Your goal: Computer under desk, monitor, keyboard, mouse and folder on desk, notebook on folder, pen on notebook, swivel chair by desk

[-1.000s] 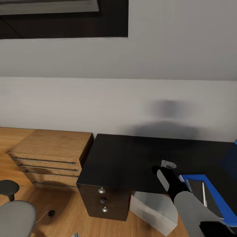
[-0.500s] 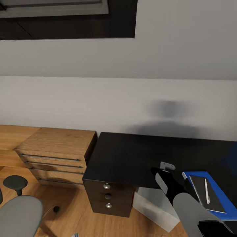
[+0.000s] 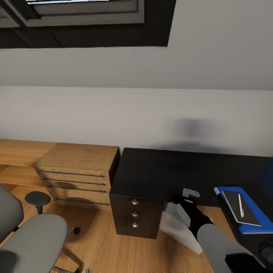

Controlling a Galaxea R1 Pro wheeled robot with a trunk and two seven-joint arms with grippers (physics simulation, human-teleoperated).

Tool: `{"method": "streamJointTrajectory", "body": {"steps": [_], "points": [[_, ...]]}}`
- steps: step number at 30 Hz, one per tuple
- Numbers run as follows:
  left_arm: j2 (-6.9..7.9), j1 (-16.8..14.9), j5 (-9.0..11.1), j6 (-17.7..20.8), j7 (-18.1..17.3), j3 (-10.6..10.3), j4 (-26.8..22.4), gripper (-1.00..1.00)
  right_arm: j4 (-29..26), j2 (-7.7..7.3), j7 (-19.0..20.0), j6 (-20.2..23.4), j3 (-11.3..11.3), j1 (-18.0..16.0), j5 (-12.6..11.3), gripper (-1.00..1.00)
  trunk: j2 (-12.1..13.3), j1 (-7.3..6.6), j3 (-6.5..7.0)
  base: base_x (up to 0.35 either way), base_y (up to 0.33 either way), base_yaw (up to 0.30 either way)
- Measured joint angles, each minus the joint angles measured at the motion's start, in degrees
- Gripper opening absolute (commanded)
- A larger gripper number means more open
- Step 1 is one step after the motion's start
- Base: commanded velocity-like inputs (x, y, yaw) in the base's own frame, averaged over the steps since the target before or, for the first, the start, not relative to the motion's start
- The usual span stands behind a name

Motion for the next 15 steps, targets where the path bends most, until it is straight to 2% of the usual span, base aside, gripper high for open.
{"method": "streamJointTrajectory", "body": {"steps": [9, 15], "points": [[0.15, 0.0, 0.0, 0.0, 0.0, 0.0, 0.0, 1.0, 0.4, 0.32, 0.0, -0.5, 0.1, 0.0, 0.0, 1.0, 0.0, 0.0, 0.0, -0.238, 0.208, 0.0], [0.18, 0.0, 0.0, 0.0, 0.0, 0.0, 0.0, 1.0, 1.8, 0.42, 0.0, -1.6, 0.1, 0.0, -0.1, 1.0, 0.0, -0.02, 0.0, -0.09, 0.061, 0.0]]}}
